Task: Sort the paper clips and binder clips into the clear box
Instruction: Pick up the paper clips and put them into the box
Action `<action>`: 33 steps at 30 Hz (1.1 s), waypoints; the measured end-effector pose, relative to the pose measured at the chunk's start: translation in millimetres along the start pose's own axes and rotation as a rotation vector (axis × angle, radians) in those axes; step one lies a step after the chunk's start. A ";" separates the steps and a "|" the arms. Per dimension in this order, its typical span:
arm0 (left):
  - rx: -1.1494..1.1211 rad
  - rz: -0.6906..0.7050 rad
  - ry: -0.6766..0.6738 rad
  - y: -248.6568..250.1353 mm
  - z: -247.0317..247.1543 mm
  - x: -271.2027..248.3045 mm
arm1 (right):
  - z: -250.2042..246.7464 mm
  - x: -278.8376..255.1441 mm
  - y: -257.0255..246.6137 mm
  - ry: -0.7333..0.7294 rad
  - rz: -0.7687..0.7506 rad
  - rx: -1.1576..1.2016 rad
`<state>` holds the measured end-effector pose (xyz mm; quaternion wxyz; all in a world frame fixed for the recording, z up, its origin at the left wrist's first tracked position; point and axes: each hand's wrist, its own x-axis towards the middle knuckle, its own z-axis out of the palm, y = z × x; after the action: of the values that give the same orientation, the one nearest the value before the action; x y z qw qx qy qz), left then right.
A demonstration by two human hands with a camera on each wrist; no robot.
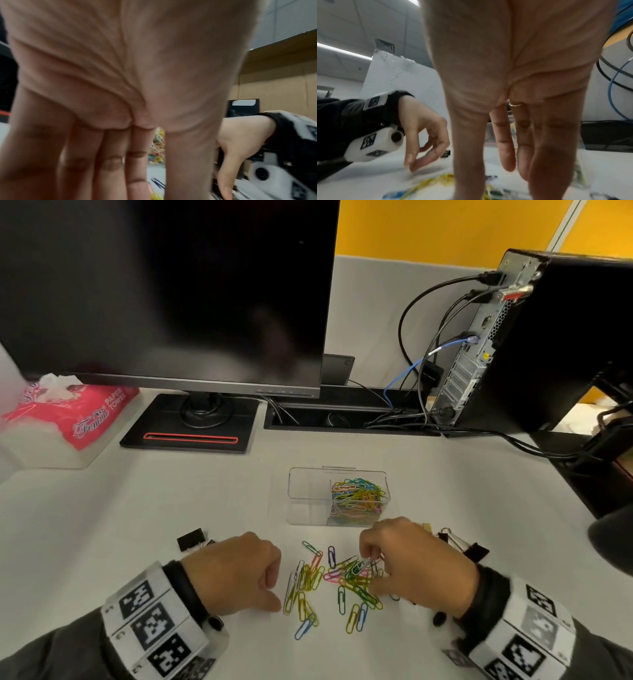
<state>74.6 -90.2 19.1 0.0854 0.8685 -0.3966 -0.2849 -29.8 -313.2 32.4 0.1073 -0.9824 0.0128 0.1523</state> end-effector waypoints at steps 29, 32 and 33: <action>-0.191 0.276 0.106 3.2 -6.9 3.8 | 15.8 22.8 3.8 0.084 -0.198 0.006; -0.189 0.266 0.102 1.9 -7.1 4.3 | -4.4 16.9 7.2 0.155 -0.219 0.135; -0.189 0.266 0.100 1.5 -6.9 4.6 | -13.7 14.7 8.2 0.196 -0.217 0.165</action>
<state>79.9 -95.1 23.4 0.2230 0.8096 -0.4746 -0.2637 -12.2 -324.1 38.9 0.2019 -0.9760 -0.0705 0.0415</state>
